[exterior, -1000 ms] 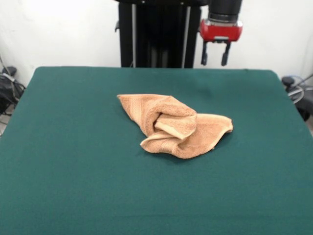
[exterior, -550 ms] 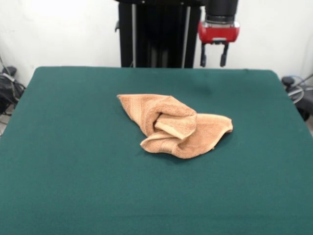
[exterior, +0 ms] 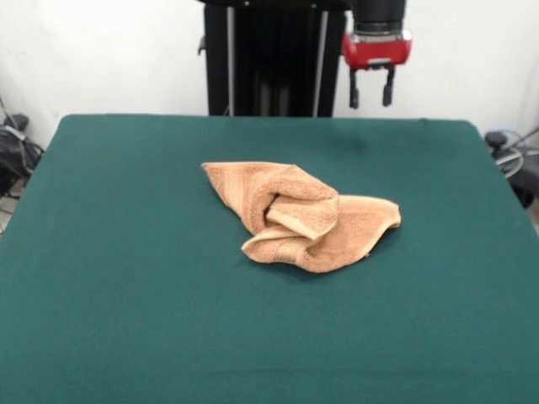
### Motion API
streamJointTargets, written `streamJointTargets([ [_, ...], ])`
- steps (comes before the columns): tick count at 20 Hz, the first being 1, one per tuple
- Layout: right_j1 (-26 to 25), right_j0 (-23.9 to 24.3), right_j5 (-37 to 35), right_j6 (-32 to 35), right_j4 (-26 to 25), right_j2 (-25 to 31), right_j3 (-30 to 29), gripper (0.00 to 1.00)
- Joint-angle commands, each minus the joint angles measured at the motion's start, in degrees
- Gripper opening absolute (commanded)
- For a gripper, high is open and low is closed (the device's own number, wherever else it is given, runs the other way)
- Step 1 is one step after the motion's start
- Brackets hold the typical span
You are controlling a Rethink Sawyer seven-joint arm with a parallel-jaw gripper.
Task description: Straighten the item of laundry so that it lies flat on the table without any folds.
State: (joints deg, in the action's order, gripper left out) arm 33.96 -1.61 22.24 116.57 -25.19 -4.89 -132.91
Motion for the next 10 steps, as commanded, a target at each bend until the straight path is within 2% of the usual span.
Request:
streamJointTargets([
  [1, -3.6, -1.0, 6.9, 7.9, -1.5, -2.3, -1.9, 1.0],
  [5, -2.1, -0.1, 4.7, 7.0, -1.4, -1.3, -1.7, 1.0],
  [10, 3.2, 3.0, -3.9, 5.6, -0.7, 3.1, -0.2, 1.0],
])
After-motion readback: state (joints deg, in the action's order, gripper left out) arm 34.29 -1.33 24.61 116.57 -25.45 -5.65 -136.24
